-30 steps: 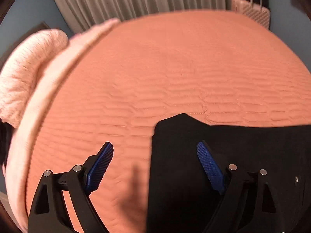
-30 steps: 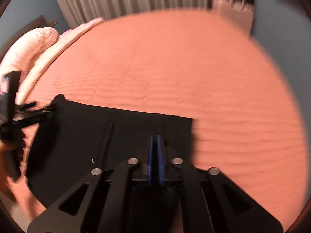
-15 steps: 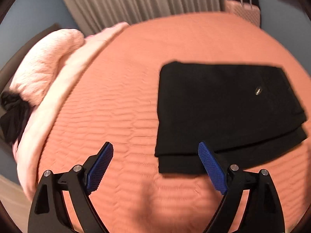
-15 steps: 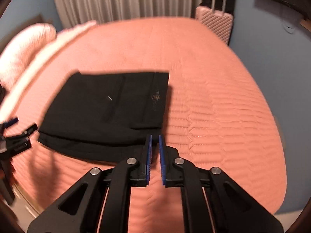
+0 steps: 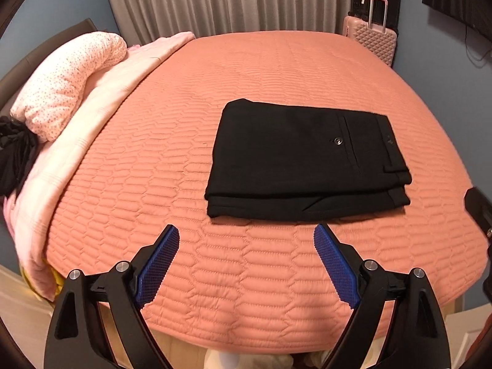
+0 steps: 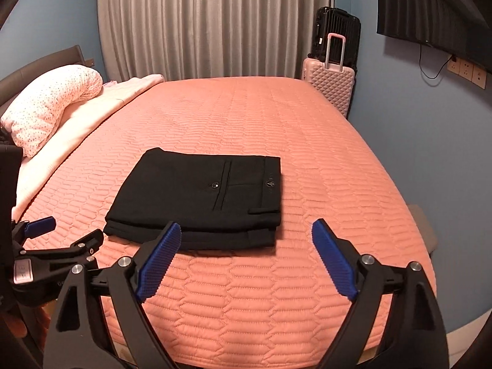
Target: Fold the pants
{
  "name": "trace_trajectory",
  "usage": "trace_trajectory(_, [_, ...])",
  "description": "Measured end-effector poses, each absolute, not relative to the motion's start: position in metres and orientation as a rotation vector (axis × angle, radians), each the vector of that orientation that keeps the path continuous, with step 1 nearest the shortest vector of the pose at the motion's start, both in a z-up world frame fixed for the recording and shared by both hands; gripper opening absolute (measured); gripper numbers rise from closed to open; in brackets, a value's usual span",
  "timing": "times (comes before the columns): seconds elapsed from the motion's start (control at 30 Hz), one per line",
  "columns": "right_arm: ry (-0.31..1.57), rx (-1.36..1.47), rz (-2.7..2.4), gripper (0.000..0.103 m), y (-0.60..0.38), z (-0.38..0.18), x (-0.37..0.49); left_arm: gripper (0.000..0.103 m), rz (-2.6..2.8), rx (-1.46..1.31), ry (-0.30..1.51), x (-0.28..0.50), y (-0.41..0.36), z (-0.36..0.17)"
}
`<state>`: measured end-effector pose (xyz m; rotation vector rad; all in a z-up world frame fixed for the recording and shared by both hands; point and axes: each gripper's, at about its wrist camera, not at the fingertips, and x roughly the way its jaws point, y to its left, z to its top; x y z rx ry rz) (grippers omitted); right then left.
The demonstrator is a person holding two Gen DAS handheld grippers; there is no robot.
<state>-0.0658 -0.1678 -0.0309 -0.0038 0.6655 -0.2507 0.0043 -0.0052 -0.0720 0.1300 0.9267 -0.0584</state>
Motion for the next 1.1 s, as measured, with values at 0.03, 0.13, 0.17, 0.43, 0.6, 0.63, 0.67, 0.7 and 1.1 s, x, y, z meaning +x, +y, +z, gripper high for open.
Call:
trace_trajectory(0.03, [0.661, 0.006, -0.251, 0.089, -0.169, -0.03, -0.067, 0.088, -0.062, 0.144, 0.92, 0.004, -0.006, -0.073])
trace_trajectory(0.13, [0.67, 0.044, -0.263, 0.091, -0.174, -0.031, -0.075, 0.088, -0.072, 0.161, 0.916, -0.004, -0.013, -0.071])
trace_trajectory(0.17, [0.673, 0.056, -0.264, 0.091, -0.175, -0.031, -0.077, 0.088, -0.075, 0.155, 0.915, -0.006, -0.013, -0.07])
trace_trajectory(0.43, [0.683, 0.047, -0.27, 0.091, -0.176, -0.03, -0.08, 0.088, -0.087, 0.127, 0.928, -0.008, -0.007, -0.068])
trace_trajectory(0.6, [0.69, 0.048, -0.272, 0.091, -0.174, -0.033, -0.078, 0.088, -0.07, 0.129, 0.933, -0.007, -0.006, -0.069])
trace_trajectory(0.63, [0.695, 0.049, -0.267, 0.091, -0.174, -0.034, -0.079, 0.088, -0.072, 0.127, 0.934, -0.007, -0.005, -0.07])
trace_trajectory(0.67, [0.698, 0.049, -0.266, 0.091, -0.173, -0.035, -0.079, 0.088, -0.072, 0.128, 0.937, -0.007, -0.005, -0.071])
trace_trajectory(0.7, [0.701, 0.046, -0.264, 0.091, -0.173, -0.037, -0.079, 0.088, -0.069, 0.129, 0.937, -0.008, -0.004, -0.071])
trace_trajectory(1.1, [0.728, 0.028, -0.265, 0.091, -0.168, -0.048, -0.075, 0.088, -0.058, 0.108, 0.964, -0.006, 0.007, -0.081])
